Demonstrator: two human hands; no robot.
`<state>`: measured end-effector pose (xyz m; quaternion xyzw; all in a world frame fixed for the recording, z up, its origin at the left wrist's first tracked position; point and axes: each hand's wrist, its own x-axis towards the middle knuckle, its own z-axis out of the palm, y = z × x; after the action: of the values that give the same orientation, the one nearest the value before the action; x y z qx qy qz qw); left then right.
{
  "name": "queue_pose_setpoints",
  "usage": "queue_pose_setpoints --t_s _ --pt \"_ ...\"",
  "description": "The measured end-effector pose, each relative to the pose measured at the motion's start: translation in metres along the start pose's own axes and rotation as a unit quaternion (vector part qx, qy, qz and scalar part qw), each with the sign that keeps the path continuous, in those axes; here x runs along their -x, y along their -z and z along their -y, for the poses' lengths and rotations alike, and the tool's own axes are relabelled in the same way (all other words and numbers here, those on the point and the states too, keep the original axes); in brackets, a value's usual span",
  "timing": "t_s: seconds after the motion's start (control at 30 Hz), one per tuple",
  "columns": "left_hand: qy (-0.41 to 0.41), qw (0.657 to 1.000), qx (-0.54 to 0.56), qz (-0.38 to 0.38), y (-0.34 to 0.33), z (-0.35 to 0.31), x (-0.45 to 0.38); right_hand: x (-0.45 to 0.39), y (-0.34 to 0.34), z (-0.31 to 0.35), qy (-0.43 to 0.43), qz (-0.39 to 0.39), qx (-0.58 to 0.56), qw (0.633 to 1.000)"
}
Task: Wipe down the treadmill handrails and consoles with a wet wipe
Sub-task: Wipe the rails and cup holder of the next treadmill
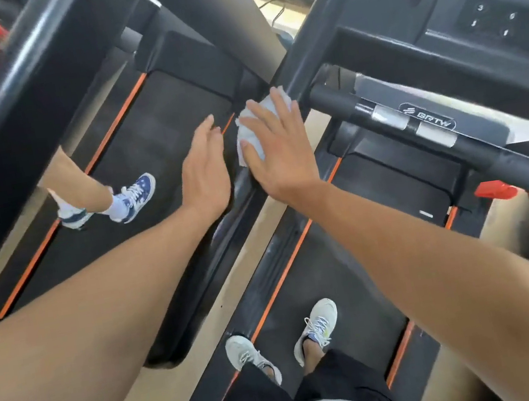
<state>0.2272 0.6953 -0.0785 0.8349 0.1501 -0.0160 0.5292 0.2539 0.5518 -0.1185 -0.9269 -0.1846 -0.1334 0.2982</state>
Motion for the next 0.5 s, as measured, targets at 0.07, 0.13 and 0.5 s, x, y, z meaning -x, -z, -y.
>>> queue_pose_setpoints --t_s 0.07,0.13,0.5 --pt "0.066 0.986 0.133 -0.075 0.015 0.002 0.003 0.03 -0.009 0.026 0.081 0.0 -0.001 0.997" --pt "0.091 0.977 0.168 -0.094 0.038 0.005 0.008 0.066 -0.02 0.071 0.124 0.022 -0.03 0.992" --pt "0.139 0.981 0.122 -0.053 0.115 0.069 0.069 0.034 0.0 0.046 0.187 0.097 0.123 0.97"
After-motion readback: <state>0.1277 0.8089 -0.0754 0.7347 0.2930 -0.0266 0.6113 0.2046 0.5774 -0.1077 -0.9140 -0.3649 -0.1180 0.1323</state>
